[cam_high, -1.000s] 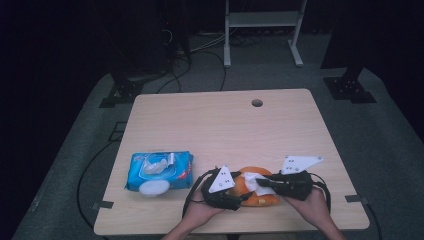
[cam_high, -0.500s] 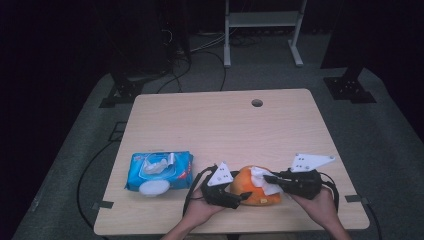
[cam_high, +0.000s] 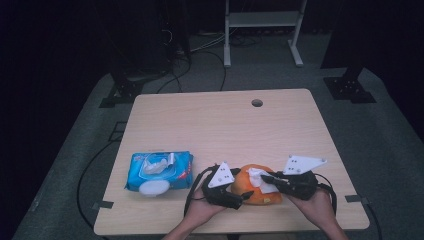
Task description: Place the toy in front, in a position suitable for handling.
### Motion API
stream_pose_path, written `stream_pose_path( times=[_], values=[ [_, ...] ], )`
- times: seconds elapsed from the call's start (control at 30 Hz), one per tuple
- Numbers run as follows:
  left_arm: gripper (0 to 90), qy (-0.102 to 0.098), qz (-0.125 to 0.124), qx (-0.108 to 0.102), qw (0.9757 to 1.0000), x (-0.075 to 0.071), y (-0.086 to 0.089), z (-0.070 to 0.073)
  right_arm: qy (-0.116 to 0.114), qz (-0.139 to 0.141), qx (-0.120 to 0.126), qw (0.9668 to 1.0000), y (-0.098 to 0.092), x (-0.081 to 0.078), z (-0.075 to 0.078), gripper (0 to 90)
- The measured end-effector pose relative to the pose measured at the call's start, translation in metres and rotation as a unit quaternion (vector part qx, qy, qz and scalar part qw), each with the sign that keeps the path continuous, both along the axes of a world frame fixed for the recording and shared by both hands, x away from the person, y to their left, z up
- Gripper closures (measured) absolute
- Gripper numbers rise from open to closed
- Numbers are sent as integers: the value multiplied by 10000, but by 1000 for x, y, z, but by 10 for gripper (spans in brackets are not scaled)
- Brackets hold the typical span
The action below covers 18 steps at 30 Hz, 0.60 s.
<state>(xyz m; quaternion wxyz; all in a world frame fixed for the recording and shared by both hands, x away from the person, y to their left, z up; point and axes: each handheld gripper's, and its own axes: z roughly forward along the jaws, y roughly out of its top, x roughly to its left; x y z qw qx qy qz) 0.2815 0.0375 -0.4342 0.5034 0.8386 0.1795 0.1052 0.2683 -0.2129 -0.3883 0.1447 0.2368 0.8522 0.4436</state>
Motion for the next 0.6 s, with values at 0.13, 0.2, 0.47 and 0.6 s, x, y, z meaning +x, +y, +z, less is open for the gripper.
stream_pose_path(
  times=[0.13,0.2,0.47,0.6],
  values=[
    [59,310,7,107,9995,6,-1,-8,101,-18,-13,9999,-5,5,-7,844],
    [96,466,-28,116,9988,8,0,-11,109,-84,-16,9999,-7,6,-7,844],
    [324,-73,-60,48,9999,-5,-3,6,-14,164,406,9990,2,-6,12,846],
    [340,-353,-112,127,9992,-13,-7,12,-137,512,278,9982,26,-14,14,846]
  ],
)
